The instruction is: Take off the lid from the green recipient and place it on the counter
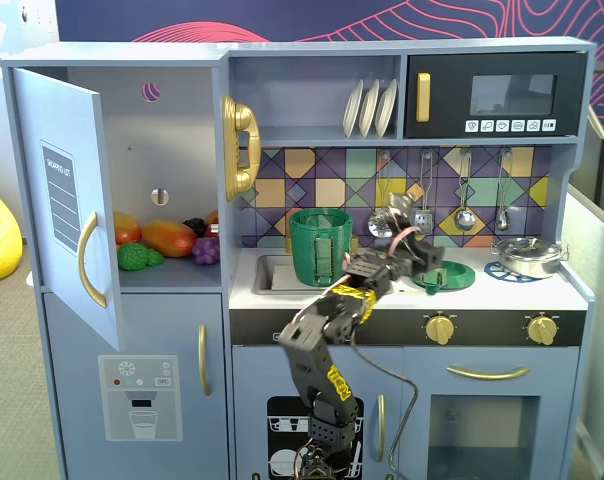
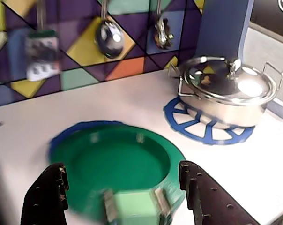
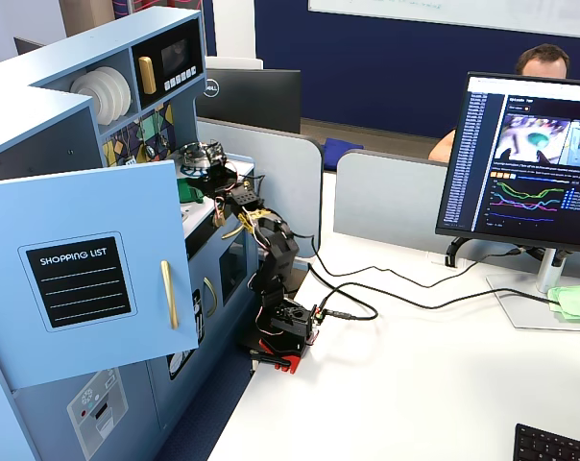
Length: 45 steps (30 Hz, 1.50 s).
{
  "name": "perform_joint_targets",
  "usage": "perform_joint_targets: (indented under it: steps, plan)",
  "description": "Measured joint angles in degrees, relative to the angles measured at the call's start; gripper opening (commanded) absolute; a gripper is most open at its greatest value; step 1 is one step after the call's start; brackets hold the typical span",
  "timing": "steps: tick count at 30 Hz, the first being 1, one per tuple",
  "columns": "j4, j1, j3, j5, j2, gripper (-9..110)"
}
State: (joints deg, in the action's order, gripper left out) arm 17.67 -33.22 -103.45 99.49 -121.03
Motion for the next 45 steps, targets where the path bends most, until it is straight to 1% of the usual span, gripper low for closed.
perform_joint_targets:
  steps: [2,5,8,10,12,16,23,27,30,33,37,40,42,45]
  plan:
    - [8.09,1.67,0.00,0.00,-6.06,22]
    - [24.26,6.15,-1.14,0.00,-15.64,21]
    - [38.50,12.22,-7.12,-0.44,-24.70,21]
    - [45.09,15.91,-13.18,-0.18,-30.23,20]
    - [48.87,19.16,-18.28,-0.26,-34.19,20]
    - [49.83,25.75,-29.18,-0.88,-40.34,19]
    - [40.96,30.94,-49.13,-5.36,-46.67,17]
    - [39.90,33.40,-58.62,-7.03,-51.33,15]
    - [43.77,33.22,-62.31,-7.91,-54.84,12]
    - [51.15,33.57,-64.34,-8.00,-58.45,8]
    - [60.38,33.57,-64.69,-8.00,-60.56,6]
    - [63.37,33.31,-64.42,-6.77,-61.00,5]
    - [63.54,33.49,-64.78,-7.38,-61.00,6]
    - [63.54,33.13,-64.86,-7.91,-61.00,12]
